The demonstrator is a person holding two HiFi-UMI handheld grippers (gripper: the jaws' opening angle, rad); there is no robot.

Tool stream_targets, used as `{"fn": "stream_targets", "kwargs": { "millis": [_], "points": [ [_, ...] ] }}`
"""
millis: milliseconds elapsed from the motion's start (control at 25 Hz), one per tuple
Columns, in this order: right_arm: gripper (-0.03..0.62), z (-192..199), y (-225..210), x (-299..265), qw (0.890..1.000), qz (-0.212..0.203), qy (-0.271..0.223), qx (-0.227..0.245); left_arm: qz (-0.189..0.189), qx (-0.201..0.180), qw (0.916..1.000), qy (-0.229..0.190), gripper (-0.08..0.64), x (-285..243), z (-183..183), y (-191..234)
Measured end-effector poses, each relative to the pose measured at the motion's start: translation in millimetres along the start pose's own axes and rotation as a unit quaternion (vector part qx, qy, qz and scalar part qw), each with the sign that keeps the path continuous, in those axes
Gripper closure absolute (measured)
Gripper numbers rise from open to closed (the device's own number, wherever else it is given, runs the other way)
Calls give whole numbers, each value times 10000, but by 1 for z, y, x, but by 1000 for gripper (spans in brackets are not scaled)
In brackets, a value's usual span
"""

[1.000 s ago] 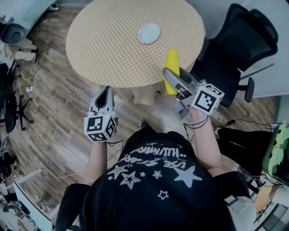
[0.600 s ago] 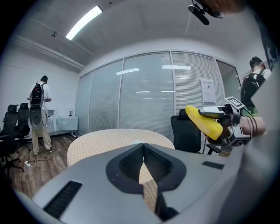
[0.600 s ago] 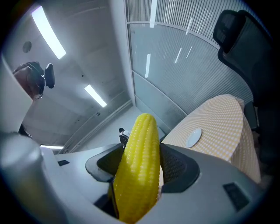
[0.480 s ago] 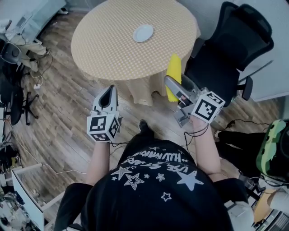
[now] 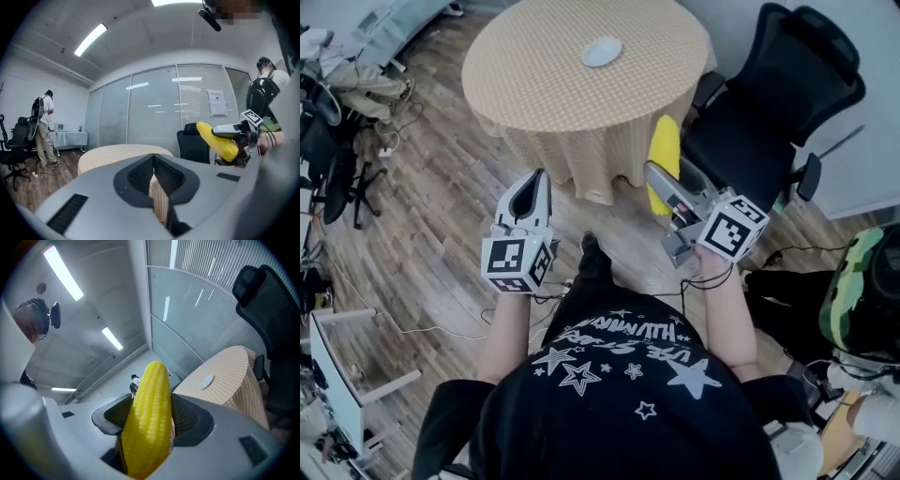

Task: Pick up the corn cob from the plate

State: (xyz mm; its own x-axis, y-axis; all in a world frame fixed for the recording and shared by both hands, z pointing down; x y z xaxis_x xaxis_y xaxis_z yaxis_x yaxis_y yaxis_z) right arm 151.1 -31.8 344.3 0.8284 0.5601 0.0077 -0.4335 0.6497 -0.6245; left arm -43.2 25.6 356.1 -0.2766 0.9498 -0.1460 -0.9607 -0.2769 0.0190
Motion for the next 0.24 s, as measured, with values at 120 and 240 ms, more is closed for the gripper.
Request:
{"fn": "stream_targets", "kwargs": {
  "millis": [120, 240],
  "points": [
    [322, 12, 9, 14, 10000, -44, 24, -28, 18, -18, 10000, -67, 552, 17, 1, -15],
    [322, 24, 20, 28, 10000, -87, 44, -17, 37, -50, 9999, -88, 552, 33, 5, -28]
  ]
}}
Point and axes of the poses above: the fingertips, and each gripper's own axes: x backward along the fingers, y to its left, z out of its underside, the point moved 1 cm from there along x, backward along the fingers, and after that the axes turned 8 degrees about z, right-handed, at the moved point
